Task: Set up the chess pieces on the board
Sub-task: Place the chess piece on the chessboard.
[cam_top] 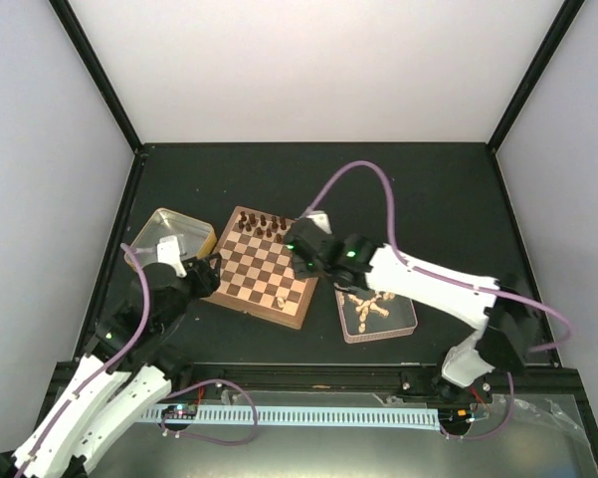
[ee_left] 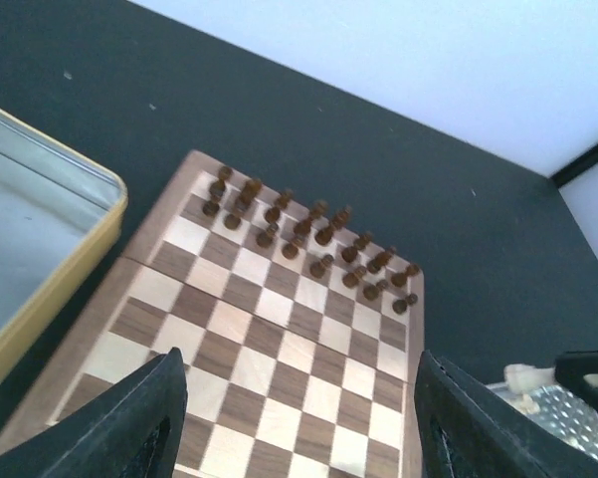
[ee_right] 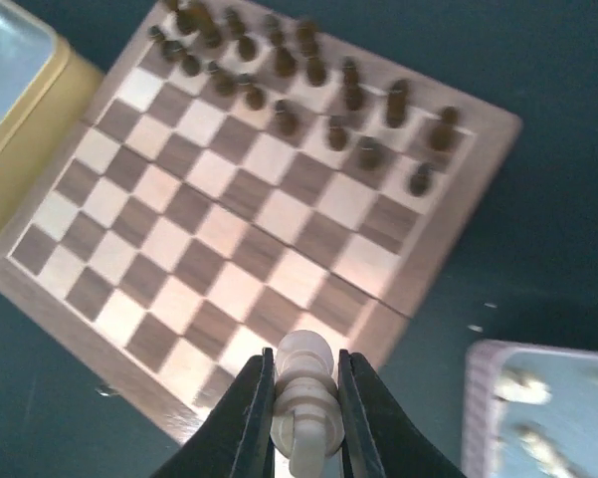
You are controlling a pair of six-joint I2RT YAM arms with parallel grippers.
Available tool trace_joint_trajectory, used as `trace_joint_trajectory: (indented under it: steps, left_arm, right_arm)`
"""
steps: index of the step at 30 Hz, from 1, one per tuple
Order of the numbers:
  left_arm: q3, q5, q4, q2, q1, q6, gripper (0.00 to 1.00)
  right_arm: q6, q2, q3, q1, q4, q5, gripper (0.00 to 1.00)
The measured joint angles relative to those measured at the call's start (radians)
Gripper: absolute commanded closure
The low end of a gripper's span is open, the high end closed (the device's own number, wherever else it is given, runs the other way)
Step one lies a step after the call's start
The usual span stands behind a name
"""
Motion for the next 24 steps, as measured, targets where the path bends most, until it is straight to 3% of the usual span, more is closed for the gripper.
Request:
trace_joint_trajectory:
  steps: [10, 24]
  left_arm:
    - [0.006, -0.175, -0.122, -0.164, 0.003, 0.018, 0.34]
    - [0.006, -0.333, -0.170, -0.317, 0.003, 0.000, 0.33]
  right_arm:
    - [-0.038, 0.402, 0.332, 0.138, -0.003, 0.017, 0.92]
    - [-0.071, 0.613, 0.491, 0.172, -0.081, -0.018, 0.91]
